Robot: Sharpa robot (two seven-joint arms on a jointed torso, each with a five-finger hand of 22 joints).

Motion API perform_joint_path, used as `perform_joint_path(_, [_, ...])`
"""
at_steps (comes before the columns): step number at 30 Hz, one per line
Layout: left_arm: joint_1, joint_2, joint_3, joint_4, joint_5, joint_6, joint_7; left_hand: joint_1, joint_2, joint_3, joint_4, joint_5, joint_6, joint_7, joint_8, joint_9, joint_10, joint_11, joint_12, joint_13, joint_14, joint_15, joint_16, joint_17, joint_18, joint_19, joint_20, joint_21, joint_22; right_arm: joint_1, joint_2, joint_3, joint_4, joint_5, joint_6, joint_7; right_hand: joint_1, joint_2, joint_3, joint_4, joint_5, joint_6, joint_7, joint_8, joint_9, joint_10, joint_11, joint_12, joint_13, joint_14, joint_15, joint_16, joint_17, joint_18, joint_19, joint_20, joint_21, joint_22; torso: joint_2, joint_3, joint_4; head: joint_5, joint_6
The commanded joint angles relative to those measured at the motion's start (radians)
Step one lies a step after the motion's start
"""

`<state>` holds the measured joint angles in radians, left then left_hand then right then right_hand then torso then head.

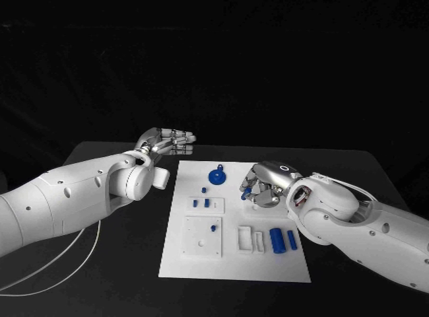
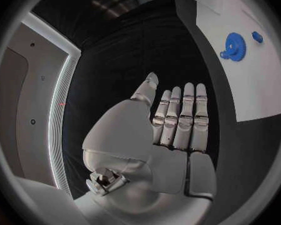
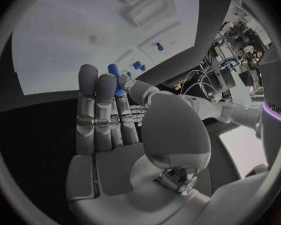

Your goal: Assemble the parts on the task board

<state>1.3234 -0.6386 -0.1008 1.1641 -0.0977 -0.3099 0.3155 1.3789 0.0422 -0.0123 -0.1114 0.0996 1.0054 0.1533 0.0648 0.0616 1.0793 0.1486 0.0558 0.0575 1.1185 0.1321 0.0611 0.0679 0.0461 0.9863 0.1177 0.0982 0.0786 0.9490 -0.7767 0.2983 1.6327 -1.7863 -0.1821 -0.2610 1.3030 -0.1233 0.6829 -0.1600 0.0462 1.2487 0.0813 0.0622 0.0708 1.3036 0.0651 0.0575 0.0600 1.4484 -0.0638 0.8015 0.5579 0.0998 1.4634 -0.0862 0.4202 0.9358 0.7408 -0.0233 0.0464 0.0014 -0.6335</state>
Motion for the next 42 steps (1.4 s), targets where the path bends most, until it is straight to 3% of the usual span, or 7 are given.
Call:
perform_joint_path(1, [0.001,0.007,0.001,-0.006,0.003,0.016,0.009,-0.005,-0.002,0.002,-0.001,-0.004,-0.002,-0.001,-0.001,0.001,-0.007,-0.003,0.004,0.002,-0.005,0.005,0.001,0.001,0.007,0.000,0.007,0.004,-0.001,-0.001,0.011,0.004,0.019,0.002,-0.004,0.019,0.003,0.003,-0.003,-0.001,0.002,0.007,0.000,0.002,-0.001,0.043,-0.039,0.004,0.001,0.001,-0.005,-0.003,0.001,0.018,0.022,-0.007,-0.003,0.001,-0.001,-0.0014,0.0006,0.009,0.001])
perform_joint_path(5, [0.001,0.016,0.001,-0.014,0.004,0.020,0.012,-0.016,-0.004,-0.003,0.006,-0.006,-0.002,-0.002,-0.001,0.001,-0.008,-0.002,0.004,0.002,-0.006,0.006,0.001,0.001,0.006,-0.001,0.008,0.004,-0.001,-0.001,0.031,0.003,0.035,0.006,0.001,0.023,0.001,0.004,-0.005,-0.002,0.002,0.008,-0.001,0.002,-0.001,0.044,-0.040,0.004,0.001,0.002,-0.005,-0.003,0.004,0.018,0.023,-0.007,-0.005,0.005,0.000,-0.0021,-0.0006,0.021,0.003])
perform_joint_path(12, [0.000,0.035,0.001,-0.029,0.004,0.026,0.012,-0.015,-0.004,-0.006,0.009,-0.007,-0.004,-0.001,-0.001,0.001,-0.009,-0.002,0.004,0.002,-0.007,0.006,0.001,0.001,0.007,-0.002,0.008,0.003,-0.001,-0.001,0.075,-0.032,0.049,-0.008,0.001,0.028,0.001,0.007,-0.006,-0.004,0.002,0.007,0.000,0.002,-0.001,0.043,-0.039,0.004,0.001,0.002,-0.005,-0.004,0.006,0.018,0.024,-0.007,-0.007,0.008,-0.004,-0.0047,-0.0018,0.042,-0.001])
perform_joint_path(22, [-0.004,0.058,0.002,-0.043,0.005,0.036,0.016,-0.023,-0.002,-0.012,0.018,-0.014,-0.012,0.002,-0.001,0.001,-0.011,0.000,0.004,0.002,-0.008,0.007,0.001,0.001,0.007,-0.003,0.009,0.002,-0.002,0.000,0.145,-0.127,0.040,-0.049,0.000,0.041,-0.002,0.008,-0.007,-0.009,0.002,0.008,-0.001,0.002,-0.001,0.044,-0.039,0.004,0.001,0.002,-0.005,-0.004,0.008,0.018,0.025,-0.008,-0.011,0.013,-0.004,-0.0067,0.0007,0.074,-0.006])
perform_joint_path(30, [-0.004,0.070,0.002,-0.054,0.006,0.040,0.018,-0.023,-0.002,-0.013,0.018,-0.015,-0.011,0.001,0.000,0.001,-0.011,0.000,0.004,0.002,-0.009,0.007,0.001,0.001,0.007,-0.003,0.009,0.002,-0.002,-0.001,0.191,-0.177,0.017,-0.068,-0.002,0.050,-0.003,0.009,-0.006,-0.012,0.002,0.009,-0.001,0.002,-0.001,0.044,-0.040,0.004,0.001,0.002,-0.005,-0.005,0.009,0.018,0.027,-0.008,-0.012,0.016,-0.003,-0.0059,-0.0004,0.086,-0.012])
perform_joint_path(35, [-0.004,0.073,0.002,-0.056,0.006,0.043,0.017,-0.023,-0.002,-0.013,0.018,-0.015,-0.011,0.001,0.000,0.001,-0.011,0.000,0.004,0.002,-0.009,0.007,0.001,0.001,0.007,-0.003,0.009,0.002,-0.002,-0.001,0.204,-0.201,0.002,-0.093,-0.005,0.049,-0.005,0.009,-0.007,-0.015,0.002,0.010,-0.001,0.002,-0.001,0.045,-0.040,0.004,0.001,0.003,-0.005,-0.005,0.010,0.018,0.028,-0.008,-0.014,0.017,-0.003,-0.0055,-0.0011,0.093,-0.014])
perform_joint_path(42, [-0.004,0.072,0.002,-0.056,0.006,0.045,0.016,-0.023,-0.002,-0.013,0.018,-0.015,-0.011,0.001,0.000,0.001,-0.011,0.000,0.004,0.002,-0.009,0.007,0.001,0.001,0.007,-0.003,0.009,0.002,-0.002,-0.004,0.211,-0.212,-0.012,-0.114,-0.003,0.045,-0.007,0.009,-0.004,-0.019,0.002,0.010,-0.001,0.002,-0.001,0.045,-0.040,0.004,0.001,0.003,-0.005,-0.005,0.011,0.019,0.028,-0.008,-0.017,0.022,-0.004,-0.0042,-0.0022,0.096,-0.019])
